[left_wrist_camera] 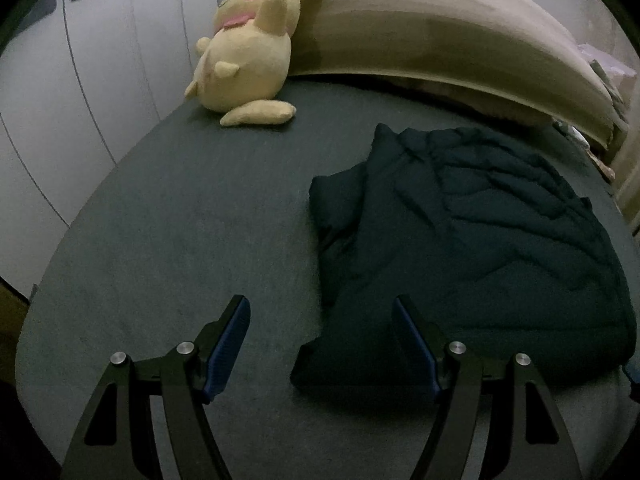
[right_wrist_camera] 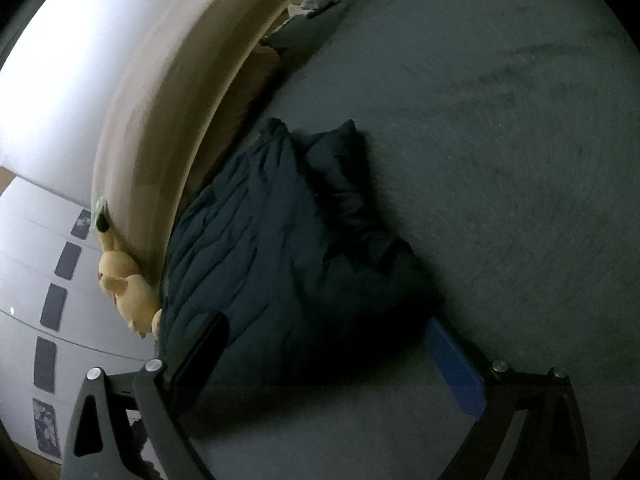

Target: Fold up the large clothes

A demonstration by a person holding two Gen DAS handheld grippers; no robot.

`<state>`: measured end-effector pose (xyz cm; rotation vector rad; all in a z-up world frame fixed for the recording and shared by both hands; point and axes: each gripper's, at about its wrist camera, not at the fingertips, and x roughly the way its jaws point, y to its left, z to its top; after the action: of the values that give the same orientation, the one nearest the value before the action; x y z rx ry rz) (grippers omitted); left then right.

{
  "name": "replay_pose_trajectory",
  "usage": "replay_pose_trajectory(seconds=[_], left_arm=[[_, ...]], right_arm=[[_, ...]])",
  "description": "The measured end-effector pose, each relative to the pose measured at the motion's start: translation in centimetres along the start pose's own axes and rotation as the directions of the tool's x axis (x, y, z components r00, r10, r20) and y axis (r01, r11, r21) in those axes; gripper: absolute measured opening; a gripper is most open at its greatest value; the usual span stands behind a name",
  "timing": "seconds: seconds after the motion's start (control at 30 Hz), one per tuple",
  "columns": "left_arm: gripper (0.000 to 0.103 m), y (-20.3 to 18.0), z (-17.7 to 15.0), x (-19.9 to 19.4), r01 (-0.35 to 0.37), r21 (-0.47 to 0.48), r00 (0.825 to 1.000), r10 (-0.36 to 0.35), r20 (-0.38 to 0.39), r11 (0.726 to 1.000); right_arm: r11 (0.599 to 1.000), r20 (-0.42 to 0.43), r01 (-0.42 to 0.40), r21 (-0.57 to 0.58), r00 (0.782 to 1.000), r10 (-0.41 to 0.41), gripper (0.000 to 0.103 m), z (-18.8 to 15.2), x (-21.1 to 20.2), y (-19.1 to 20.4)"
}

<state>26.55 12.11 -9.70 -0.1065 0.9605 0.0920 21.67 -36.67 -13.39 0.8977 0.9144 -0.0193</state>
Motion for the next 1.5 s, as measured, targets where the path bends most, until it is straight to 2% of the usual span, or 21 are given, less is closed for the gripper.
replay_pose_trajectory(seconds=[0.2, 0.3, 0.5, 0.6, 0.77, 0.8, 0.87, 0.93, 1.0, 1.03, 1.07, 1.13, 1.17, 1.2, 1.23, 1.27, 1.3, 1.33, 1.43, 1.47, 1.5], left_arm=[[0.074, 1.3, -0.4, 1.1, 0.035, -0.068, 0.999, -0.037, -0.026, 0.997], [0.074, 2.6, -0.7, 0.9, 0.076, -0.134, 0.997, -0.078, -0.009, 0.988], [0.077, 5.5, -1.5, 2.2, 0.185, -0.335, 0.98, -0.2, -0.009, 0.924], [0.077, 5.4, -1.8, 3.5, 0.222, -0.372, 0.967, -0.253, -0.036, 0.901], [0.077, 4.8, -1.6, 4.4, 0.237, -0.389, 0.96, -0.276, -0.046, 0.89], [0.077, 4.7, -1.6, 4.5, 0.236, -0.394, 0.96, -0.277, -0.048, 0.888], [0.076, 4.5, -1.5, 4.6, 0.229, -0.386, 0.962, -0.269, -0.053, 0.894], [0.069, 4.2, -1.2, 4.6, 0.237, -0.371, 0.96, -0.276, -0.054, 0.898], [0.05, 3.9, -1.0, 4.3, 0.258, -0.367, 0.954, -0.295, -0.047, 0.894], [0.045, 3.8, -0.9, 4.0, 0.266, -0.363, 0.953, -0.3, -0.041, 0.893], [0.04, 3.7, -0.8, 3.5, 0.265, -0.356, 0.954, -0.297, -0.036, 0.896], [0.04, 3.5, -0.6, 2.4, 0.273, -0.348, 0.956, -0.292, -0.003, 0.897], [0.048, 3.6, -0.6, 1.8, 0.281, -0.343, 0.956, -0.292, 0.018, 0.896], [0.072, 3.6, -0.6, 1.4, 0.268, -0.341, 0.961, -0.276, 0.026, 0.901], [0.084, 3.8, -0.9, 1.2, 0.244, -0.35, 0.968, -0.25, 0.028, 0.905], [0.092, 3.9, -1.2, 1.2, 0.228, -0.359, 0.972, -0.231, 0.033, 0.905], [0.092, 4.0, -1.5, 1.5, 0.227, -0.365, 0.972, -0.231, 0.033, 0.903], [0.092, 3.8, -1.8, 2.2, 0.239, -0.368, 0.967, -0.257, 0.0, 0.899], [0.092, 2.7, -2.1, 4.2, 0.258, -0.373, 0.947, -0.309, -0.083, 0.891], [0.091, 2.5, -2.1, 4.6, 0.258, -0.368, 0.946, -0.311, -0.093, 0.894], [0.078, 2.4, -2.1, 4.7, 0.25, -0.358, 0.952, -0.296, -0.081, 0.9]], right_arm=[[0.999, 0.003, -0.011, 0.045, 1.0, 0.011, 0.1, 0.5, 0.2, -0.7], [0.998, 0.003, -0.014, 0.061, 1.0, 0.014, 0.1, 1.0, 0.7, -0.8], [0.997, 0.003, -0.013, 0.071, 1.0, 0.013, 0.1, 1.3, 1.2, -0.9], [0.996, -0.001, -0.008, 0.085, 1.0, 0.009, 0.1, 1.7, 1.8, -0.8], [0.995, -0.01, 0.006, 0.102, 1.0, -0.005, 0.099, 2.2, 2.9, -0.8], [0.996, -0.008, 0.014, 0.087, 1.0, -0.013, 0.097, 2.3, 3.1, -0.5], [0.998, -0.016, 0.054, 0.034, 0.998, -0.054, 0.07, 2.5, 3.3, 0.2], [0.996, -0.021, 0.085, -0.032, 0.996, -0.085, 0.059, 2.6, 3.4, 1.0], [0.992, -0.017, 0.097, -0.079, 0.995, -0.099, 0.049, 2.7, 3.1, 1.7], [0.99, -0.014, 0.101, -0.102, 0.995, -0.103, 0.041, 2.8, 2.8, 2.2], [0.986, -0.01, 0.106, -0.131, 0.994, -0.109, 0.039, 2.9, 2.6, 2.8], [0.978, 0.001, 0.12, -0.169, 0.993, -0.121, 0.039, 3.0, 2.2, 3.6], [0.976, 0.0, 0.123, -0.177, 0.992, -0.125, 0.039, 3.0, 2.1, 3.8], [0.977, -0.005, 0.125, -0.171, 0.992, -0.128, 0.042, 3.0, 2.2, 3.6], [0.981, -0.006, 0.122, -0.152, 0.992, -0.125, 0.05, 2.9, 2.2, 3.3], [0.987, -0.006, 0.109, -0.115, 0.994, -0.11, 0.063, 2.9, 2.3, 2.7], [0.992, -0.009, 0.089, -0.085, 0.996, -0.09, 0.068, 2.9, 2.3, 2.3], [0.997, -0.015, 0.059, -0.043, 0.998, -0.06, 0.074, 2.8, 2.5, 1.6], [1.0, -0.04, 0.031, -0.003, 0.999, -0.031, 0.075, 2.3, 3.2, 1.2], [1.0, -0.05, 0.028, 0.007, 0.998, -0.027, 0.075, 2.2, 3.4, 1.0], [1.0, -0.06, 0.021, 0.018, 0.998, -0.02, 0.075, 2.3, 3.7, 0.9]])
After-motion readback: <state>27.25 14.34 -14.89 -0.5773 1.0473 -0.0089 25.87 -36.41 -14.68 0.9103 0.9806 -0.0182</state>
